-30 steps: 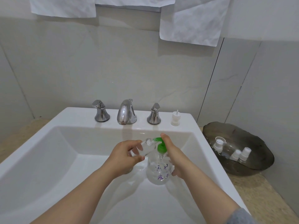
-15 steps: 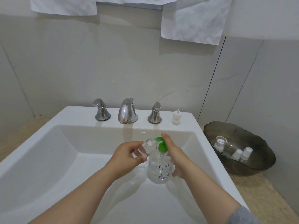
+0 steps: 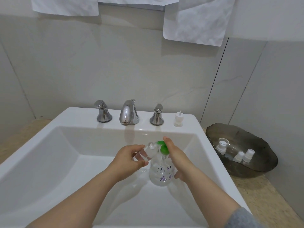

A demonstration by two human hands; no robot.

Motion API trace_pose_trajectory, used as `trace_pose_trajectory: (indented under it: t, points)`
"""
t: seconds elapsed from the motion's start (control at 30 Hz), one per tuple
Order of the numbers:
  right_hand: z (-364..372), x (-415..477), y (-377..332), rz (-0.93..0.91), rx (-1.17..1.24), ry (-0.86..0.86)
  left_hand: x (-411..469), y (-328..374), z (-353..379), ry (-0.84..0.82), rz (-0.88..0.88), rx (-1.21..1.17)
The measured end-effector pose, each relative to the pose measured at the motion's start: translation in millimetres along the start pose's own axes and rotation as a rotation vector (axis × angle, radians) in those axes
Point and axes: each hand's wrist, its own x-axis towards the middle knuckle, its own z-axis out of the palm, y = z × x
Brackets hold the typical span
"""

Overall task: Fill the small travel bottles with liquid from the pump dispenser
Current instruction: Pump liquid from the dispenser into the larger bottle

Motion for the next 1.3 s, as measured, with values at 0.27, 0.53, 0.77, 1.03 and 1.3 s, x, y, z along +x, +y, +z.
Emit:
trace_pose_trajectory:
  t: [0.27, 0.53, 0.77, 1.03, 1.3]
  points:
    - [-2.5, 9.6, 1.9, 0.009, 0.08, -0.03, -0.2, 3.8, 2.1, -0.007, 0.001, -0.136]
    - [-1.0, 7.2, -0.5, 0.03, 0.103, -0.035, -1.5, 4.9, 3.6, -0.01, -0.01, -0.166]
    - [-1.3, 3.8, -2.2, -0.006, 0.059, -0.013, -3.9, 7.7, 5.1, -0.024, -0.041, -0.168]
    - [-2.2, -5.0, -2.6, -0.022, 0.061, -0.01, -5.0, 5.4, 6.2, -0.023, -0.071, -0.158]
    - [-4.9, -1.6, -3.2, 0.007, 0.107, -0.051, -3.8, 9.1, 5.5, -0.03, -0.085, -0.21]
